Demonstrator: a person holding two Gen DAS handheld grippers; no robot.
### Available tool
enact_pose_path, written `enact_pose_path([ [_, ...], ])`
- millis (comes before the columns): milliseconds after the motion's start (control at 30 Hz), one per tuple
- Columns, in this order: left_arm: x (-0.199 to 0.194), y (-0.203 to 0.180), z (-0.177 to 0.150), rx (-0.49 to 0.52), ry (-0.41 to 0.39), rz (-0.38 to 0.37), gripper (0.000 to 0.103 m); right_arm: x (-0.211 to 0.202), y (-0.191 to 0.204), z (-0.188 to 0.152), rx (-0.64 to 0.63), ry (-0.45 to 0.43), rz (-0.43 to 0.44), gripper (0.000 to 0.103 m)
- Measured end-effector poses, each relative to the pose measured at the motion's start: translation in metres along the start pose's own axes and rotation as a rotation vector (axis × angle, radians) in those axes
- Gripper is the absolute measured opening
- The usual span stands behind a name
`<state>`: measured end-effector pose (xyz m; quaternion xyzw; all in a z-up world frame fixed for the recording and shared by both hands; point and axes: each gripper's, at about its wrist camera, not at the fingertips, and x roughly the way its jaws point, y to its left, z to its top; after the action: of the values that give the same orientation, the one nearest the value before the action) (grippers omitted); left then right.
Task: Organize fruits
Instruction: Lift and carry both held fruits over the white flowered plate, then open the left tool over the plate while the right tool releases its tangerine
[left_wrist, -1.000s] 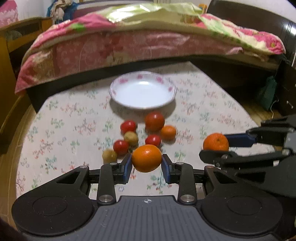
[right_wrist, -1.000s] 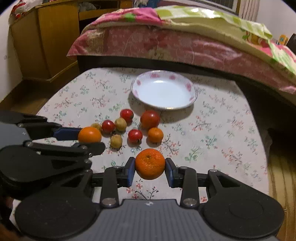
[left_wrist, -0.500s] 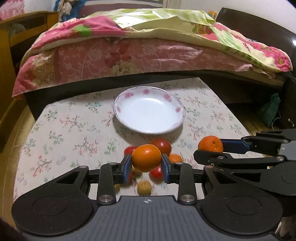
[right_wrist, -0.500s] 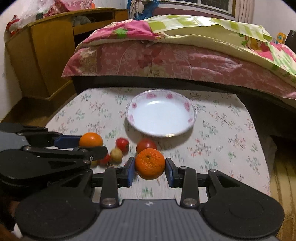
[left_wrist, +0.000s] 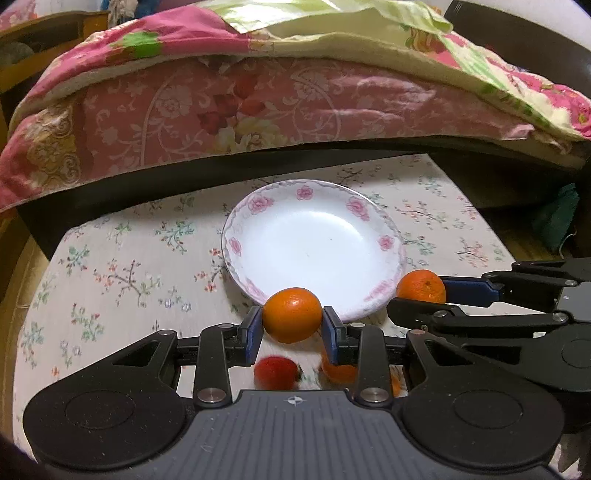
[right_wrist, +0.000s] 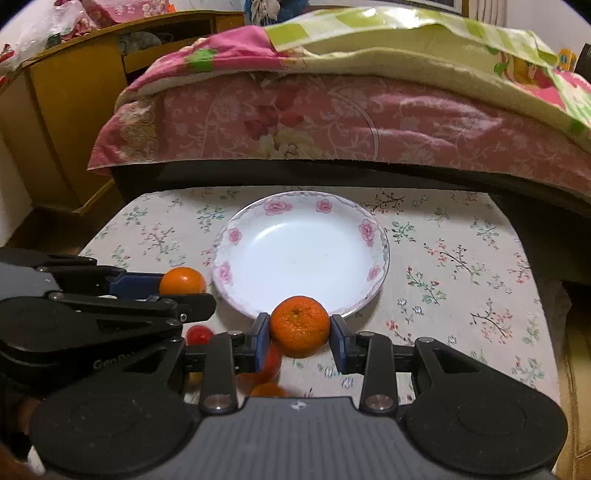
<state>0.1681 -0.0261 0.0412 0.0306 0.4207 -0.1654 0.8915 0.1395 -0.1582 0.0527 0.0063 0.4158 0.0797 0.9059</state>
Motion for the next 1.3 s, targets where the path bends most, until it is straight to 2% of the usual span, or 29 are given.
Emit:
enact_pose_path([
  [467,0.046,0.004,0.010,0.009,0.052,0.037,0.040,0.051,-0.013,0.011,-0.024,0.033,-0.007,0.029],
  [800,0.054,-0.002,0.016,0.054,0.027,0.081,0.040,0.062,-0.019,0.016,-0.014,0.023,-0.006,0.029],
  [1300,0.056,-0.004,0.015,0.070,0.019,0.110,0.042,0.064,-0.017,0.017,-0.040,0.021,-0.010,0.030],
])
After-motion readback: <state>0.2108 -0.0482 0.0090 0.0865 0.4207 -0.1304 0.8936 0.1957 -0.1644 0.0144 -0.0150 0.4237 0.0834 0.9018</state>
